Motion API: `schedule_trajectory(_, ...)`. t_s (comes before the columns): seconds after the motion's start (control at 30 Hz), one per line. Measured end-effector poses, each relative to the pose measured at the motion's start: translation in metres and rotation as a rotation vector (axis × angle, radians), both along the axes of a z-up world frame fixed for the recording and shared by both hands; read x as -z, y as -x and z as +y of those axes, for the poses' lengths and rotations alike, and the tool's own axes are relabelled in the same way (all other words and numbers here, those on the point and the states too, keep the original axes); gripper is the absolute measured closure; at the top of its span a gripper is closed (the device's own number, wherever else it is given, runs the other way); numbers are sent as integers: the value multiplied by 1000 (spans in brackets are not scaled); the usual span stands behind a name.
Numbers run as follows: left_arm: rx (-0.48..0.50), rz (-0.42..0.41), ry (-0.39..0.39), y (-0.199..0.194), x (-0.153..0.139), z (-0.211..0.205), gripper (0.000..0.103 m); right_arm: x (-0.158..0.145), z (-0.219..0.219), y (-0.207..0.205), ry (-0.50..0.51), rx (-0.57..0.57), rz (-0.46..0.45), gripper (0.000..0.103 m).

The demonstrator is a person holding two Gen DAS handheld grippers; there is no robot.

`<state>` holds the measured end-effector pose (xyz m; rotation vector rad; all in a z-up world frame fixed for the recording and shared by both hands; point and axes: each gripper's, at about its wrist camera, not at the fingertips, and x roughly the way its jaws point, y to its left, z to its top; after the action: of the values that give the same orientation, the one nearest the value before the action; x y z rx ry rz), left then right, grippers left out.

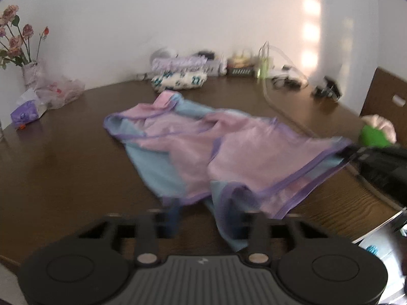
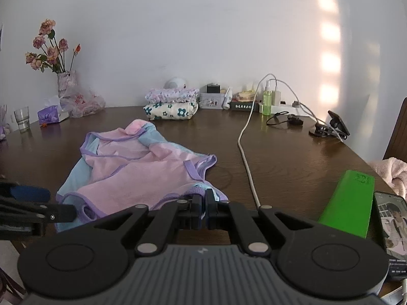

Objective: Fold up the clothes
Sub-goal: 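Grasp the garment trim with the left gripper while the right gripper grasps it, lift high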

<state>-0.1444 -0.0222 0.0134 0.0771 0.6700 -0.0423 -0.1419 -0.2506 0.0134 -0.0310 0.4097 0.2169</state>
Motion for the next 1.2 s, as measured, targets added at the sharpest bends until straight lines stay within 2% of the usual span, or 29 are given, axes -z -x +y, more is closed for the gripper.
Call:
schedule_trajectory(0.13, -2, 21, -1, -3, 8, 4, 83, 0, 1, 2, 22, 0, -5, 101)
schedule_trajectory(0.17, 3, 10, 2, -3, 8, 4, 98, 2, 5, 2, 56, -13, -3, 101)
schedule_trajectory(0.2, 8, -3, 5, -3, 8, 5, 102, 4, 9, 2, 99, -29, 0, 100)
schedule_trajectory(0.33, 1, -142, -2, 6, -12, 9, 102, 15, 25, 0, 328, -92, 7, 98)
schedule_trajectory(0.47, 8, -253, 10, 14, -35, 13, 102, 24, 38, 7, 490, -167, -22, 94)
schedule_trajectory(0.6, 1, -294, -3, 18, -46, 14, 102, 29, 50, 14, 587, -219, -60, 76)
schedule_trajectory(0.87, -6, -297, -21, 22, -43, 16, 102, 36, 67, 20, 699, -299, -106, 76)
schedule_trajectory(0.9, -3, -296, -24, 22, -42, 16, 102, 30, 65, 18, 659, -288, -106, 78)
schedule_trajectory(0.93, -1, -298, -25, 22, -40, 16, 102, 23, 62, 15, 603, -268, -106, 89)
schedule_trajectory(1.0, -11, -299, -32, 21, -40, 18, 102, 8, 55, 10, 491, -228, -104, 101)
schedule_trajectory(1.07, -26, -325, -32, 21, -46, 22, 102, -6, 49, 5, 378, -188, -103, 101)
schedule_trajectory(1.17, -26, -424, -4, 28, -74, 29, 102, -53, 23, 5, 149, -103, -179, 101)
schedule_trajectory(1.2, -15, -459, 8, 31, -85, 30, 102, -66, 19, 5, 117, -98, -201, 101)
